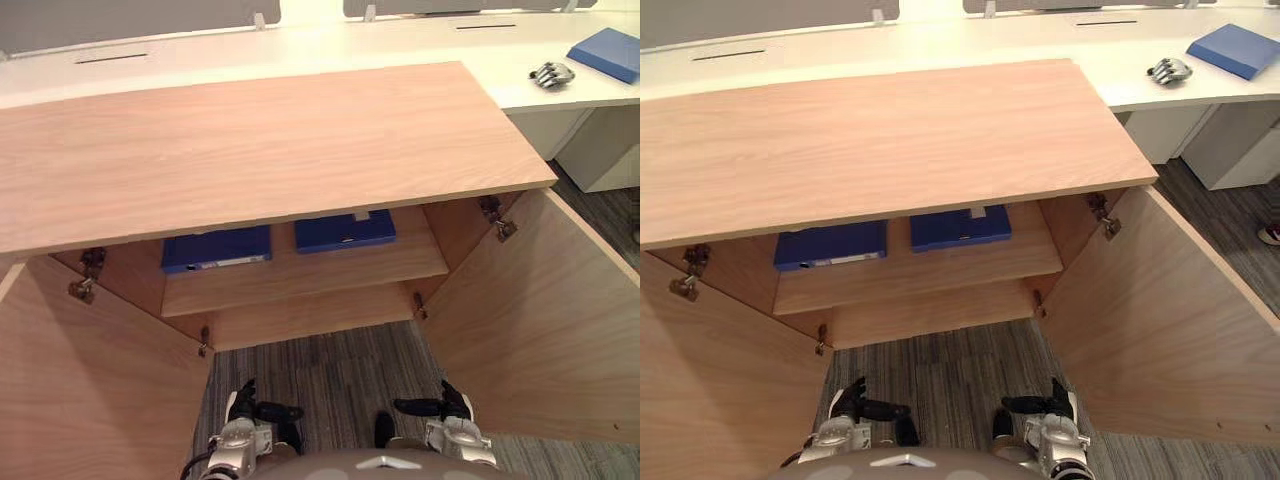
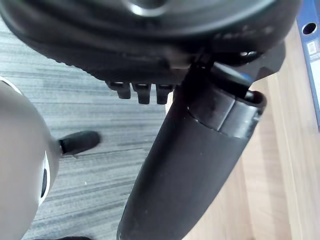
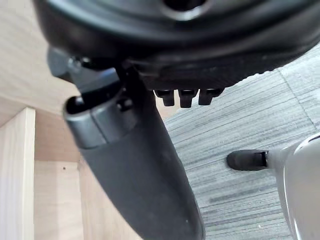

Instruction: Walk over to the cabinet, pick up the folder, carry it to the office cabinet, place the folder inside the office cabinet, then close the office cabinet door

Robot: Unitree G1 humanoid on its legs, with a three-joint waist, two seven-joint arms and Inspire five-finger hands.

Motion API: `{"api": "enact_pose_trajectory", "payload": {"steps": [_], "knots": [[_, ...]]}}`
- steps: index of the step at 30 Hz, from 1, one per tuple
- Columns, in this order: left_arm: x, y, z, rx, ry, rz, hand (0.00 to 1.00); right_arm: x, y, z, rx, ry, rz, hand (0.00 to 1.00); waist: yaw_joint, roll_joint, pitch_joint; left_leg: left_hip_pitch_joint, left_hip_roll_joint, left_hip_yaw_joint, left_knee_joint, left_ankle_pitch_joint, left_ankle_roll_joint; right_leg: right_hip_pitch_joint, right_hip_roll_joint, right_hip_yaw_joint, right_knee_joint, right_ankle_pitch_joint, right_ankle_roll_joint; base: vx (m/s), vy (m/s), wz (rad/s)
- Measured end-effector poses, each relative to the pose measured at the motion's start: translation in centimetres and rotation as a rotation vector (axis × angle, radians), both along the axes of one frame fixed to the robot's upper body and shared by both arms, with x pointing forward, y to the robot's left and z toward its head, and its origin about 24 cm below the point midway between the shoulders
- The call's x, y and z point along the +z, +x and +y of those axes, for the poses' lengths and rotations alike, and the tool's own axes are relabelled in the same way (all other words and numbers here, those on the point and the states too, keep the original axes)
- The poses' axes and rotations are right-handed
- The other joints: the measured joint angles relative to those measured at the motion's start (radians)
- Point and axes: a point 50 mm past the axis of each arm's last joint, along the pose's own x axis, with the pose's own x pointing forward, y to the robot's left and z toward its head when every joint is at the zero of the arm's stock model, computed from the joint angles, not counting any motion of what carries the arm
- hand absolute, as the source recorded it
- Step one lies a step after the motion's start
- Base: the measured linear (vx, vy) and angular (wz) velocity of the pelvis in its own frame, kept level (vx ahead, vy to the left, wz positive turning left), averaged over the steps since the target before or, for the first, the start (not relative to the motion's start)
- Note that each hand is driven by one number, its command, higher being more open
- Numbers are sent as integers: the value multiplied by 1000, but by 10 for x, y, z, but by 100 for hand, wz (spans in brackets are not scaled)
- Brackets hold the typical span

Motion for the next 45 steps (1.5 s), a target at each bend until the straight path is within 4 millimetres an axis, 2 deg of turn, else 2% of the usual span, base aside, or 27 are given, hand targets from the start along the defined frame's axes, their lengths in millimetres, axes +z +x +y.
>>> {"api": "enact_pose_trajectory", "payload": {"steps": [6, 9, 15, 20, 24, 26, 30, 32, 36, 38, 42, 45], "knots": [[-2, -2, 0, -24, -1, 19, 100, -2, -18, -11, -206, 36, -7, 100, -24, -9, -16, 23, 0, 94, 5, -28, -6, -44, 7, 100, 21, 4, 4, -12, 17, -49], [-2, -3, 0, -27, -2, 29, 100, 3, -28, -23, -369, 44, -57, 100, -37, -11, -18, 57, 1, 166, 6, -42, -6, -51, 18, 172, 22, 9, 2, 16, 12, -75], [-1, -2, 5, 28, -4, 18, 100, 28, -25, -44, -613, -5, -267, 100, -85, -21, -29, 104, 12, 322, 47, -101, -16, -79, 45, 323, 38, 18, -1, 2, -13, -76], [3, 9, -13, 50, -52, -34, 100, 49, -22, -65, -715, -80, -383, 100, -95, -11, -38, 115, 19, 396, 86, -143, -24, -108, 58, 385, 62, 18, 0, -10, -16, -45], [5, 14, -22, 60, -78, -58, 100, 67, -9, -75, -728, -119, -483, 100, -113, -5, -41, 120, 18, 424, 86, -143, -24, -115, 64, 412, 65, 22, 6, -11, -26, -23], [6, 15, -25, 59, -87, -63, 100, 83, 11, -78, -718, -128, -578, 100, -136, -1, -40, 120, 18, 431, 88, -145, -25, -123, 66, 421, 67, 24, 10, -35, -55, -13], [5, 15, -27, 48, -93, -63, 100, 98, 34, -80, -696, -123, -668, 100, -138, 2, -39, 117, 16, 444, 91, -147, -30, -135, 69, 436, 70, 28, 15, -36, -49, -12], [5, 13, -27, 29, -94, -57, 100, 108, 44, -89, -657, -139, -710, 100, -137, 9, -38, 112, 14, 441, 93, -147, -27, -138, 66, 437, 68, 29, 17, -15, -40, 3], [3, 8, -23, -68, -58, -34, 100, 128, 56, -111, -529, -227, -767, 100, -138, 22, -27, 97, 11, 410, 101, -148, -25, -139, 56, 423, 58, 31, 20, -3, -35, 10], [1, 4, -16, -94, -41, -15, 100, 142, 63, -123, -411, -298, -784, 100, -139, 26, -24, 87, 11, 330, 103, -153, -20, -141, 57, 411, 51, 33, 21, 18, -54, 10], [0, -2, -10, -139, -15, 4, 100, 156, 73, -132, -349, -346, -818, 100, -140, 27, -23, 76, 14, 311, 103, -153, -20, -140, 55, 398, 35, 39, 20, 13, -43, 10], [-1, -5, -10, -155, -11, 10, 100, 159, 76, -133, -341, -347, -828, 100, -140, 28, -23, 69, 13, 294, 103, -153, -19, -137, 52, 388, 25, 42, 20, 16, -23, 9]]}}
